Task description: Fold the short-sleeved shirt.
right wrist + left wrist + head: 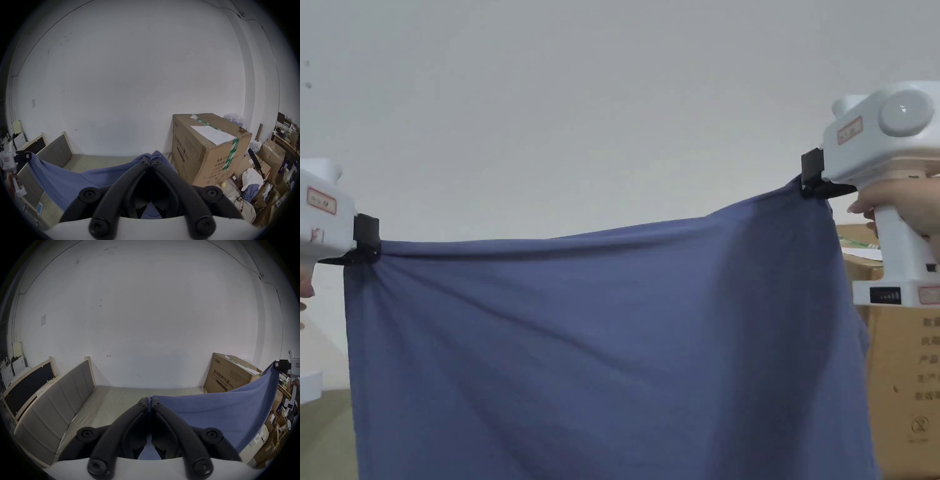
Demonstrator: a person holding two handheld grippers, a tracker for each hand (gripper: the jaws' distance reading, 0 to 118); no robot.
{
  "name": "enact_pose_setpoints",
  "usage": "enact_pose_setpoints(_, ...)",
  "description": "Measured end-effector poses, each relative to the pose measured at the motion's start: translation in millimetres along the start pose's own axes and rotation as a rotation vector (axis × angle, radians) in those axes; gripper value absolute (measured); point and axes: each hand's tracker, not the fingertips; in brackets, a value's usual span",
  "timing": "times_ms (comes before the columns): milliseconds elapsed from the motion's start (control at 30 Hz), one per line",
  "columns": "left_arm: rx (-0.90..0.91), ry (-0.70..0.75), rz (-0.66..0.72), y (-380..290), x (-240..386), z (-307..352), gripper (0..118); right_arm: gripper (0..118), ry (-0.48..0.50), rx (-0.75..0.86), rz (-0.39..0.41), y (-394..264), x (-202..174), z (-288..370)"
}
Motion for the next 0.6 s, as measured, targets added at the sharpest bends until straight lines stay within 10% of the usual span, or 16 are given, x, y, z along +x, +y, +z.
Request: enact_pose_setpoints(600,0.085,0.074,-0.010,36.1,24.2,-182.0,1,0,-0.080,0.303,0.105,36.6,-26.0,-153.6)
